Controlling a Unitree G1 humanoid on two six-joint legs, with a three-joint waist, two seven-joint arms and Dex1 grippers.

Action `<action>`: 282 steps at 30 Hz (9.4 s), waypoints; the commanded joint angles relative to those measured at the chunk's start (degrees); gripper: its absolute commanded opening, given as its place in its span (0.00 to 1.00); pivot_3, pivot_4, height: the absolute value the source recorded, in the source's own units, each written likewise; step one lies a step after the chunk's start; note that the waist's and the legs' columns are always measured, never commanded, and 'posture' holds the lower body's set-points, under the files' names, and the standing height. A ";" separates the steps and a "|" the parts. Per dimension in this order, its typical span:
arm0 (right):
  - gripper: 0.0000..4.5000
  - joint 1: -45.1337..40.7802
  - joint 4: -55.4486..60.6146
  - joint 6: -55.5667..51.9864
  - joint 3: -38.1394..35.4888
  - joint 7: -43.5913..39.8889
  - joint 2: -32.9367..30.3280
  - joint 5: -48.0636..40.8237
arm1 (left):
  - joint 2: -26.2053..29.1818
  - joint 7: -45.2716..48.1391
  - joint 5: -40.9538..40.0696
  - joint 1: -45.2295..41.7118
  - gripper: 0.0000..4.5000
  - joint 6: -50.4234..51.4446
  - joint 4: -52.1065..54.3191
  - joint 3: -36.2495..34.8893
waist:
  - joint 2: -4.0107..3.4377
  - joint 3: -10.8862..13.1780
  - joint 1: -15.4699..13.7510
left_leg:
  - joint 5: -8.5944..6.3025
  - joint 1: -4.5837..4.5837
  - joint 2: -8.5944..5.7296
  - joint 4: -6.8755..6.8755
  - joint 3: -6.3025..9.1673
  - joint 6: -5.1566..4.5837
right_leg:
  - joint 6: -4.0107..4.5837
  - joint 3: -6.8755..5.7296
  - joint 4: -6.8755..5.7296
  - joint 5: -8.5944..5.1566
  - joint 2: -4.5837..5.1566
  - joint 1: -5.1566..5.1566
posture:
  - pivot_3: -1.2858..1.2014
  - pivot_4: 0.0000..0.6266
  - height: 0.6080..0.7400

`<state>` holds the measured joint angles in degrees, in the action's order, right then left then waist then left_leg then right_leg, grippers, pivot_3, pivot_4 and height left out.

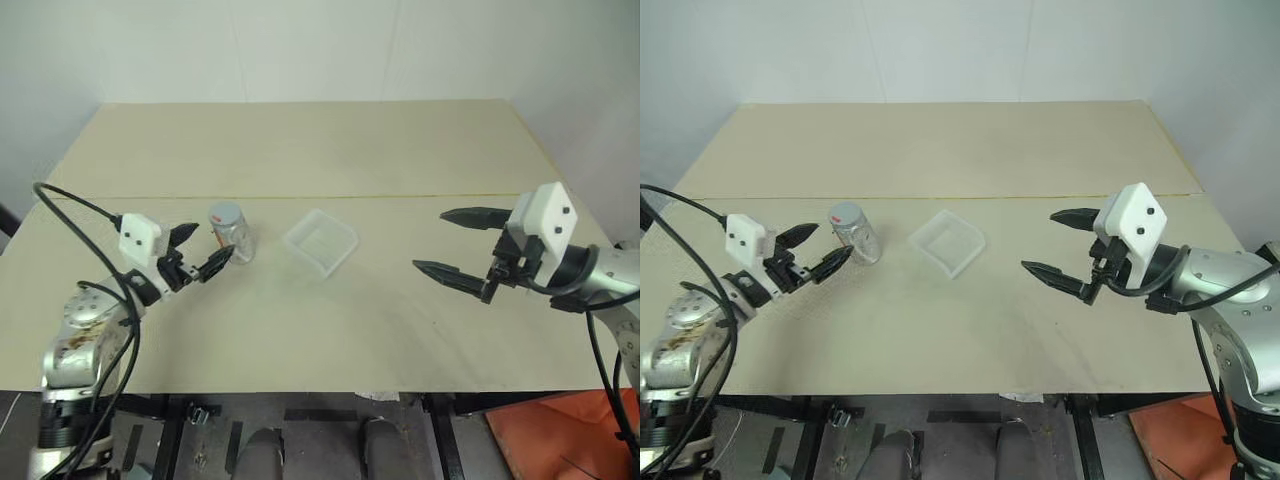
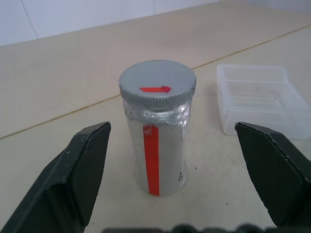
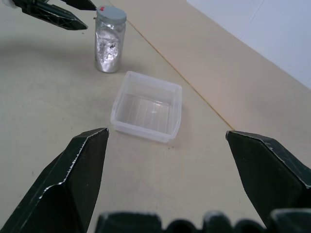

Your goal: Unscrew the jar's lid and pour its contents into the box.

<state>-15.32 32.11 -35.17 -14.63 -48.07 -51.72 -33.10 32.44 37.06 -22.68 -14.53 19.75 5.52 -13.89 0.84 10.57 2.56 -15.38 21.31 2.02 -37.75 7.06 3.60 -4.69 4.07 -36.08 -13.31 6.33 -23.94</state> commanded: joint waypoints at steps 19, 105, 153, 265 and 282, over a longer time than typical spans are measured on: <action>1.00 -0.06 7.01 -2.05 -3.24 4.06 -1.20 -3.85 | -8.68 -2.91 8.64 -15.80 0.93 -16.64 -25.65 5.67 | 0.04 -0.02 -0.16 | 0.01 -0.01 -0.04 -0.04 0.02 0.01 | -0.03 -0.02 0.01 0.02 0.01 0.07 | 0.52 0.24 1.00; 0.99 -38.30 -29.58 5.70 17.99 -21.52 21.43 0.48 | 1.75 46.14 -9.57 -33.06 0.42 3.58 -12.27 14.74 | -0.05 0.02 2.75 | 0.13 0.25 -0.06 -0.08 0.23 0.22 | -0.05 -0.10 -0.52 0.01 -0.01 -0.23 | 0.52 0.24 1.00; 0.99 -34.60 -17.34 -11.43 15.16 15.14 23.66 5.45 | 5.29 46.16 -6.42 -29.36 0.42 0.14 -14.08 14.15 | -0.08 0.04 2.48 | 0.12 0.21 -0.07 -0.03 0.24 0.19 | -0.01 -0.08 -0.57 -0.01 0.00 -0.23 | 0.52 0.24 1.00; 0.99 -38.67 -7.12 -15.92 16.85 13.68 25.37 0.14 | -1.57 47.36 -1.99 -35.85 0.42 -5.52 -26.23 16.50 | -0.08 0.04 3.12 | 0.11 0.18 -0.06 0.00 0.26 0.18 | 0.01 -0.09 -0.61 -0.03 -0.02 -0.28 | 0.52 0.24 1.00; 0.99 -40.20 -13.84 -13.53 25.22 12.70 32.34 2.73 | -2.34 48.58 -2.21 -36.22 0.42 -5.41 -25.50 16.69 | -0.08 0.04 3.08 | 0.12 0.20 -0.07 -0.01 0.27 0.18 | 0.01 -0.09 -0.61 -0.03 -0.02 -0.28 | 0.52 0.24 1.00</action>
<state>-53.66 17.75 -50.69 10.80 -34.83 -19.57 -30.98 29.28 85.20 -24.57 -49.85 14.93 -22.02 3.62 0.76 10.61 5.64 -15.27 21.51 1.96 -37.76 7.34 3.78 -4.69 3.98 -36.69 -13.34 6.31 -24.22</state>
